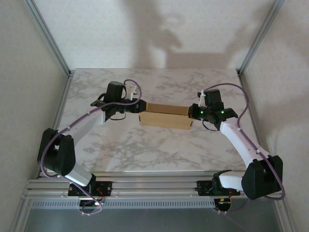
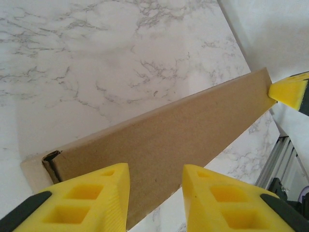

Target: Fold the paper box

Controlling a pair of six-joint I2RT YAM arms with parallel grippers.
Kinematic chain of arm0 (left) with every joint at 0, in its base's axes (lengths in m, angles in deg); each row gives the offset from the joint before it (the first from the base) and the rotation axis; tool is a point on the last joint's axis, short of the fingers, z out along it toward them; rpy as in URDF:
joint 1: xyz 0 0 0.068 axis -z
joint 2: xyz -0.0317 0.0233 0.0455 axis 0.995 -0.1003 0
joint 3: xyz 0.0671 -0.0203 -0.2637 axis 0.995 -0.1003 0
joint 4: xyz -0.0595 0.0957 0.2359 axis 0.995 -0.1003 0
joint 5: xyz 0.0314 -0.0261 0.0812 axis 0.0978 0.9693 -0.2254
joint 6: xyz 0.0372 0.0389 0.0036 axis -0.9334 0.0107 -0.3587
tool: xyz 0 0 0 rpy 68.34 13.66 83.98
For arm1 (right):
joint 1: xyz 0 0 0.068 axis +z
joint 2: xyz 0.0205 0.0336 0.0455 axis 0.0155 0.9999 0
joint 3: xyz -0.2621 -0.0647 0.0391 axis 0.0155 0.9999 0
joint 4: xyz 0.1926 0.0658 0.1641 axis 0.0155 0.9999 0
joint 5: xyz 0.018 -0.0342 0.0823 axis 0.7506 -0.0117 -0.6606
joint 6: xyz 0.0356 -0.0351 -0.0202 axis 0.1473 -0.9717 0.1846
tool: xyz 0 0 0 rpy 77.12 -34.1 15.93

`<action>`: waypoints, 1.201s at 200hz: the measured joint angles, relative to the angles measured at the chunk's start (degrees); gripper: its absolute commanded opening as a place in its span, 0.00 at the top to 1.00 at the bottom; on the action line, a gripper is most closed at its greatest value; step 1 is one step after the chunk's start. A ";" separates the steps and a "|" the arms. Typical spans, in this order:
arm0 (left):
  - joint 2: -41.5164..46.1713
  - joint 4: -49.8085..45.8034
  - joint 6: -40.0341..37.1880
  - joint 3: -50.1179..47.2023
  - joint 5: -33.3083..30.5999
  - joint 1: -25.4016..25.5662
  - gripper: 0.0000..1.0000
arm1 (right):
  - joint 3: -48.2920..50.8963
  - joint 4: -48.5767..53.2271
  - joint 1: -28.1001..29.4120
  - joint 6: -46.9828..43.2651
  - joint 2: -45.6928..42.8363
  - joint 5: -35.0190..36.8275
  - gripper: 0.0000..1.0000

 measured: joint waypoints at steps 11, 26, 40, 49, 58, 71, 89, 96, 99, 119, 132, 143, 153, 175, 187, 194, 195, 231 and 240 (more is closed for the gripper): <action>0.11 0.42 -0.48 -0.33 -0.61 0.13 0.65 | 0.00 -0.09 0.15 -0.31 0.11 0.48 1.00; 0.17 0.83 -0.92 -0.57 -1.31 0.22 0.66 | 0.00 -0.26 0.20 -0.44 0.20 0.79 1.00; 0.17 0.96 -1.07 -0.59 -2.19 0.42 0.66 | 0.02 -0.46 0.31 -0.59 0.20 1.11 1.00; 0.17 1.14 -1.07 -0.63 -2.64 0.52 0.66 | 0.02 -0.48 0.42 -0.59 0.22 1.44 1.00; 0.17 1.20 -1.07 -0.68 -3.15 0.68 0.67 | 0.02 -0.48 0.48 -0.61 0.20 1.68 1.00; 0.17 1.36 -1.09 -0.76 -4.00 0.98 0.67 | 0.02 -0.48 0.57 -0.61 0.26 2.03 1.00; 0.22 2.10 -1.07 -1.18 -4.85 1.14 0.67 | 0.00 -0.74 0.76 -0.57 0.59 2.99 1.00; 0.28 2.47 -1.07 -1.40 -5.14 1.22 0.67 | 0.00 -0.92 0.81 -0.57 0.68 3.19 1.00; 0.31 2.69 -1.07 -1.51 -5.25 1.22 0.67 | 0.00 -0.94 0.81 -0.57 0.70 3.21 1.00; 0.61 3.91 -1.05 -2.40 -5.57 1.27 0.68 | 0.11 -1.27 0.90 -0.57 0.76 3.39 1.00; 0.85 4.98 -1.03 -3.13 -5.68 1.29 0.68 | 0.37 -1.75 0.90 -0.55 0.74 3.39 1.00; 1.09 5.88 -1.01 -3.72 -5.86 1.29 0.68 | 0.52 -2.14 0.90 -0.55 0.74 3.39 1.00; 1.36 6.36 -0.92 -4.13 -5.90 1.29 0.68 | 0.57 -2.43 0.90 -0.57 0.68 3.26 0.99; 1.84 6.29 0.20 -4.26 -5.79 1.27 0.63 | 0.55 -2.34 0.81 -0.68 0.35 2.45 0.94; 2.05 5.68 1.29 -3.80 -5.11 1.25 0.53 | 0.31 -1.75 0.55 -0.81 0.17 1.29 0.89; 2.14 5.07 2.29 -3.30 -4.83 1.20 0.48 | 0.02 -1.01 0.39 -0.85 0.13 0.48 0.86; 2.14 4.98 2.29 -3.26 -4.79 1.20 0.47 | -0.02 -0.87 0.37 -0.85 0.13 0.39 0.86; 2.64 0.00 6.21 0.52 -4.61 0.39 0.01 | -3.37 4.59 -0.02 -0.57 -0.04 -4.07 0.66; 2.89 -1.31 6.97 1.86 -4.74 0.07 0.01 | -4.55 6.03 -0.07 -0.68 -0.37 -5.05 0.58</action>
